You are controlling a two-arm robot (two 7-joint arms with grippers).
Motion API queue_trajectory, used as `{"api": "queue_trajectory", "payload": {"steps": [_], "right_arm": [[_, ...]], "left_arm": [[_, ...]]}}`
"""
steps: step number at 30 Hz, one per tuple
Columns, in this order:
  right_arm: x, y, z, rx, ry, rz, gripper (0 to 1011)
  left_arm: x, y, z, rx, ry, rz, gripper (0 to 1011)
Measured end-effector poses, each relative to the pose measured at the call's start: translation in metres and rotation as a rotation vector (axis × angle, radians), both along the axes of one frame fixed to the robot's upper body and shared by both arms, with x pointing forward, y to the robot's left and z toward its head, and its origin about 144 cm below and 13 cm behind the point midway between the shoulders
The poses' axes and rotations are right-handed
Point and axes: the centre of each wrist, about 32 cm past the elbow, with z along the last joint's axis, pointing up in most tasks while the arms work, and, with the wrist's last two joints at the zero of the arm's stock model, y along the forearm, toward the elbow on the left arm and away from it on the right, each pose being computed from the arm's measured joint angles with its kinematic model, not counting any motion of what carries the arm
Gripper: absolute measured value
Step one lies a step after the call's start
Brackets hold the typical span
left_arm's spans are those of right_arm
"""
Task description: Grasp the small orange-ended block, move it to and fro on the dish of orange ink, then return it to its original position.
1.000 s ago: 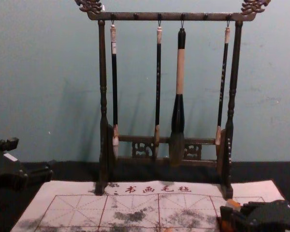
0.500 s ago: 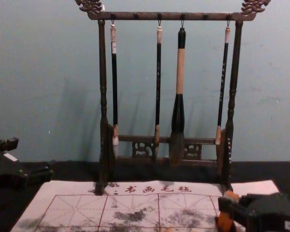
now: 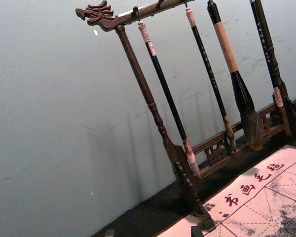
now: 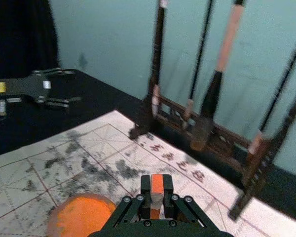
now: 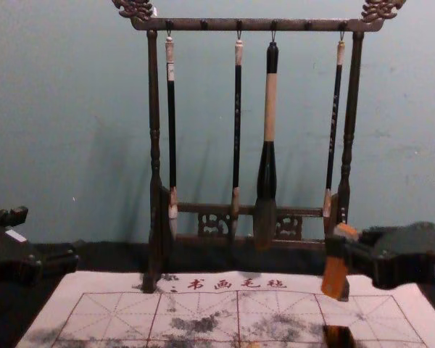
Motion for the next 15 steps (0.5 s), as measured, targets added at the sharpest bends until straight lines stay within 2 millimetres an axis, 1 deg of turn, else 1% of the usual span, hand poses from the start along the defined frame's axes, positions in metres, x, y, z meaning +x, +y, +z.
{"api": "queue_trajectory", "payload": {"steps": [6, 10, 15], "right_arm": [[0.014, 0.008, 0.004, -0.030, -0.033, 0.097, 111], [0.023, 0.016, 0.002, -0.041, -0.041, 0.159, 111], [0.034, 0.029, -0.004, -0.053, -0.027, 0.231, 111]], "left_arm": [[0.000, 0.000, 0.000, 0.000, 0.000, 0.000, 1001], [0.000, 0.000, 0.000, 0.000, 0.000, 0.000, 1001], [0.000, 0.000, 0.000, 0.000, 0.000, 0.000, 1001]]}}
